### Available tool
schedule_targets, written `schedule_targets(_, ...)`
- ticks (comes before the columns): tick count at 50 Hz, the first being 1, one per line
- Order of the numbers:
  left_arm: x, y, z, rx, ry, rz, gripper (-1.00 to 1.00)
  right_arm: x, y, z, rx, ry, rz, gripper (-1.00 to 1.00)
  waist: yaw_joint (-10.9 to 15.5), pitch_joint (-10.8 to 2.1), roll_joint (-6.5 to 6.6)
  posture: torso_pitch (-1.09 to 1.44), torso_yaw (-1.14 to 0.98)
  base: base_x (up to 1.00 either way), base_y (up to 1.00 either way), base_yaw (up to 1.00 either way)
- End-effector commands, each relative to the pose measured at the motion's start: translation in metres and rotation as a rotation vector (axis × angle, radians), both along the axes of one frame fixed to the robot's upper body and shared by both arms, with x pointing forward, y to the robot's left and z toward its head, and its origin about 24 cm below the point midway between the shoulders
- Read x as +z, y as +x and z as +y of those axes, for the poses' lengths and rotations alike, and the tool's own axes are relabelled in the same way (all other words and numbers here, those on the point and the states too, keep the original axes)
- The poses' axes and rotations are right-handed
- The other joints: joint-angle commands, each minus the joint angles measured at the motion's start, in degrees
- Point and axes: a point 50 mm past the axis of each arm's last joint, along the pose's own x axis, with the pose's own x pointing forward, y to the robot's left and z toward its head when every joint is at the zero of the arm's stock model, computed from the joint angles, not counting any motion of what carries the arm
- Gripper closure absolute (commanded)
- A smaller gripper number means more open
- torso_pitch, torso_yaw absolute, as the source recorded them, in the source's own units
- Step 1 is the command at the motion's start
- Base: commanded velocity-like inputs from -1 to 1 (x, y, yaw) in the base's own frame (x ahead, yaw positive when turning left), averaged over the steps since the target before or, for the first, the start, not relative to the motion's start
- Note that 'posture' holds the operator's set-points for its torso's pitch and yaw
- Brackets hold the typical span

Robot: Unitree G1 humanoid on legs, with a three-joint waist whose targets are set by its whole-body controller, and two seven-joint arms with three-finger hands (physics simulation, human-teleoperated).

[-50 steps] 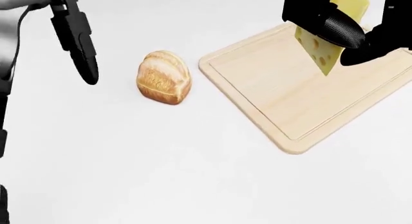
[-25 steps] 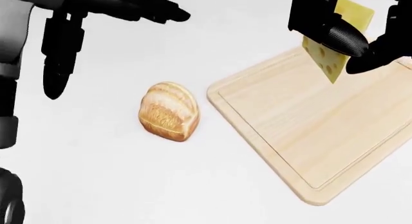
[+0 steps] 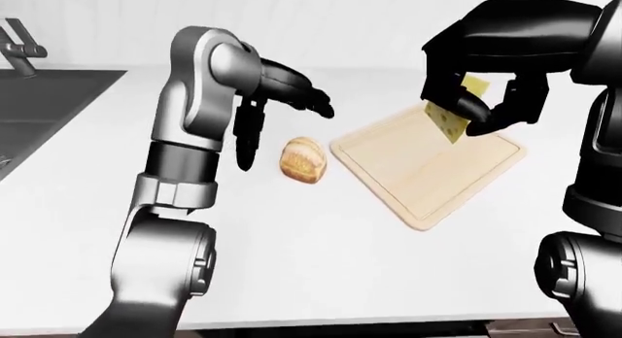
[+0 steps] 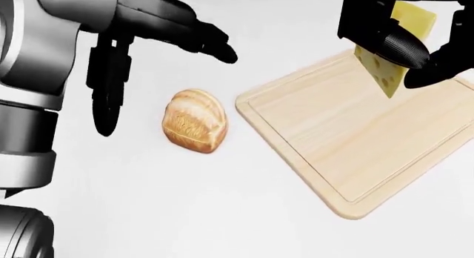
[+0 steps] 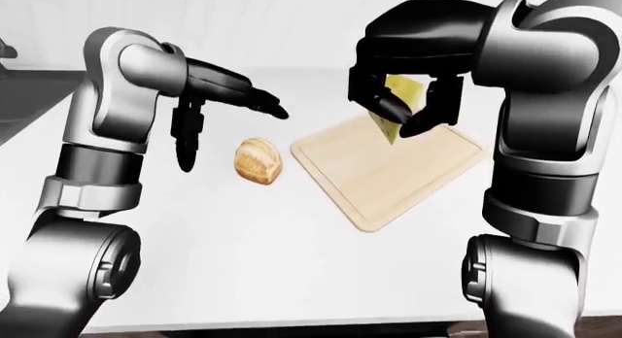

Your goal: Place the bread and cheese on the cutting board.

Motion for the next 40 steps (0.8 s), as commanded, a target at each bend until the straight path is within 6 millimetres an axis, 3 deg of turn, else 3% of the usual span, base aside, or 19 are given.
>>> schedule_targets(1, 0.019, -0.005, -0.001, -0.008, -0.026, -0.074, -0.45, 0.015, -0.009, -0.001, 0.006, 0.025, -0.075, 1.00, 0.1, -1.73, -0.22, 0.00, 0.00, 0.00, 0.00, 0.00)
schedule_targets(11, 0.012, -0.005, -0.011, -0.026, -0.061, -0.073, -0.44, 0.013, -0.010, 0.000, 0.007, 0.026, -0.070, 1.00, 0.0, -1.99, -0.23, 0.00, 0.00, 0.00, 0.00, 0.00)
schedule_targets(20, 0.004, 0.013, -0.025, -0.038, -0.084, -0.118, -0.38, 0.008, -0.013, -0.004, 0.001, 0.033, -0.062, 1.00, 0.1, -2.53, -0.53, 0.00, 0.00, 0.00, 0.00, 0.00)
schedule_targets(24, -0.014, 0.010, -0.026, -0.054, -0.074, -0.109, -0.27, 0.007, -0.014, -0.005, 0.003, 0.037, -0.062, 1.00, 0.0, -2.65, -0.49, 0.00, 0.00, 0.00, 0.00, 0.00)
schedule_targets(25, -0.017, 0.009, -0.027, -0.057, -0.077, -0.116, -0.18, 0.007, -0.014, -0.005, 0.003, 0.038, -0.062, 1.00, 0.0, -2.65, -0.45, 0.00, 0.00, 0.00, 0.00, 0.00)
schedule_targets(26, -0.019, 0.010, -0.027, -0.062, -0.083, -0.136, 0.04, 0.007, -0.014, -0.005, 0.002, 0.038, -0.062, 1.00, 0.0, -2.68, -0.42, 0.00, 0.00, 0.00, 0.00, 0.00)
schedule_targets(27, -0.020, 0.010, -0.029, -0.063, -0.097, -0.148, 0.40, 0.007, -0.014, -0.005, 0.003, 0.038, -0.063, 1.00, 0.0, -2.77, -0.40, 0.00, 0.00, 0.00, 0.00, 0.00)
schedule_targets(28, -0.021, 0.009, -0.030, -0.064, -0.103, -0.158, 1.00, 0.007, -0.015, -0.005, 0.003, 0.038, -0.063, 1.00, 0.0, -2.87, -0.39, 0.00, 0.00, 0.00, 0.00, 0.00)
schedule_targets(34, -0.027, 0.008, -0.031, -0.072, -0.129, -0.203, 1.00, 0.010, -0.016, -0.003, 0.005, 0.038, -0.067, 1.00, -0.1, -3.06, -0.25, 0.00, 0.00, 0.00, 0.00, 0.00)
schedule_targets(40, -0.005, 0.010, -0.031, -0.078, -0.157, -0.258, 1.00, 0.008, -0.014, -0.006, -0.001, 0.036, -0.061, 1.00, -0.1, -3.23, -0.21, 0.00, 0.00, 0.00, 0.00, 0.00)
